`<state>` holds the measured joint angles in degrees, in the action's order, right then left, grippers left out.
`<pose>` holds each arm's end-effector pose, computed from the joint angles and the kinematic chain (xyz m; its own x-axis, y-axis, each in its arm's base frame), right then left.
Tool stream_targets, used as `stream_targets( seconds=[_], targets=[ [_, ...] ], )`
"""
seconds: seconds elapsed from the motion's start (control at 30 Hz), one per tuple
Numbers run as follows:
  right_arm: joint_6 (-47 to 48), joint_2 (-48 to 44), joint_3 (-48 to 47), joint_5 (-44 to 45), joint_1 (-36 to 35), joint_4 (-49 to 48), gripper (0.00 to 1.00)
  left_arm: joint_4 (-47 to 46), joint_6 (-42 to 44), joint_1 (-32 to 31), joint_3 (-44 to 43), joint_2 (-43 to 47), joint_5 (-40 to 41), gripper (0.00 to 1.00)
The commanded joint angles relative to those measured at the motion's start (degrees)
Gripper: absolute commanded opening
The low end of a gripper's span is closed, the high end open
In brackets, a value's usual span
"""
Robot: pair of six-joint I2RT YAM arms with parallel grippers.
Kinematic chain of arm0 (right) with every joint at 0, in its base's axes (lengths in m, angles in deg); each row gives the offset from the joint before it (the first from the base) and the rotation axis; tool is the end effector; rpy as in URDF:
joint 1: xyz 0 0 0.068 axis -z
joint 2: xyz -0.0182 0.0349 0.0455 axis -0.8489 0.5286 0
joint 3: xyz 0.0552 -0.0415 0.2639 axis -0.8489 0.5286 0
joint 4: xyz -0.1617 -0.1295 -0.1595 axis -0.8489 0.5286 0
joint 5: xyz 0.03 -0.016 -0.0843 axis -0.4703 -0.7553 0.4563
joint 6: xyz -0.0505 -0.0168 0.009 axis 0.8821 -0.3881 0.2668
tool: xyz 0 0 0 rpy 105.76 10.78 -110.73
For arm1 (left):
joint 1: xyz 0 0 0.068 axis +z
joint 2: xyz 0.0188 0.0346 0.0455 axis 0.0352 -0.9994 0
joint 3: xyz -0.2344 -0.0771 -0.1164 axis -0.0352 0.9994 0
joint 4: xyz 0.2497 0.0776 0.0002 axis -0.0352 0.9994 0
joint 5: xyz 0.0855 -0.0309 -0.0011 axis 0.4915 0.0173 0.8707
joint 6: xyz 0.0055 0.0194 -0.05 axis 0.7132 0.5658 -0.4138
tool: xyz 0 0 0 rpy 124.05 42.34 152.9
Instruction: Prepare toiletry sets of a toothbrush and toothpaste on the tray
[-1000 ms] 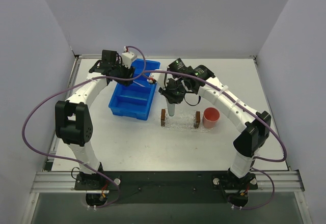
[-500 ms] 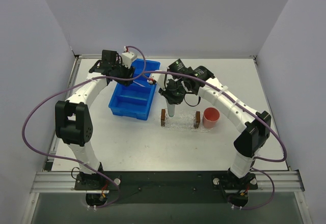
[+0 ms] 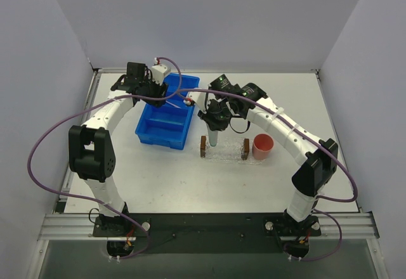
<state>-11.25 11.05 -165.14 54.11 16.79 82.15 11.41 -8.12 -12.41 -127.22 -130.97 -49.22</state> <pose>0.2825 0.2632 0.3552 -0.0949 -0.6800 -0.7270 -0.9513 0.2771 -0.1351 0.4075 -0.0851 0.2765 -0.5501 0.3889 -0.7390 0.5595 0.8286 0.0196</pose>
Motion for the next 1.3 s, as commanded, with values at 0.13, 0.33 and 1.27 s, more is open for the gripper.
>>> stream_targets(
  seconds=[0.13,0.33,1.27],
  targets=[
    [-0.8,-3.0,0.9,-1.1,0.3,-1.0,0.0,-1.8,0.0,0.4,-0.2,0.2,-0.9,0.58],
    [-1.0,-3.2,1.7,-1.3,0.4,-1.2,0.0,-1.7,0.0,0.3,-0.1,0.1,-1.0,0.58],
    [-1.1,-2.6,3.2,-1.6,1.1,-3.0,0.0,-1.5,-0.1,0.3,-0.1,-0.6,-1.1,0.58]
  ],
)
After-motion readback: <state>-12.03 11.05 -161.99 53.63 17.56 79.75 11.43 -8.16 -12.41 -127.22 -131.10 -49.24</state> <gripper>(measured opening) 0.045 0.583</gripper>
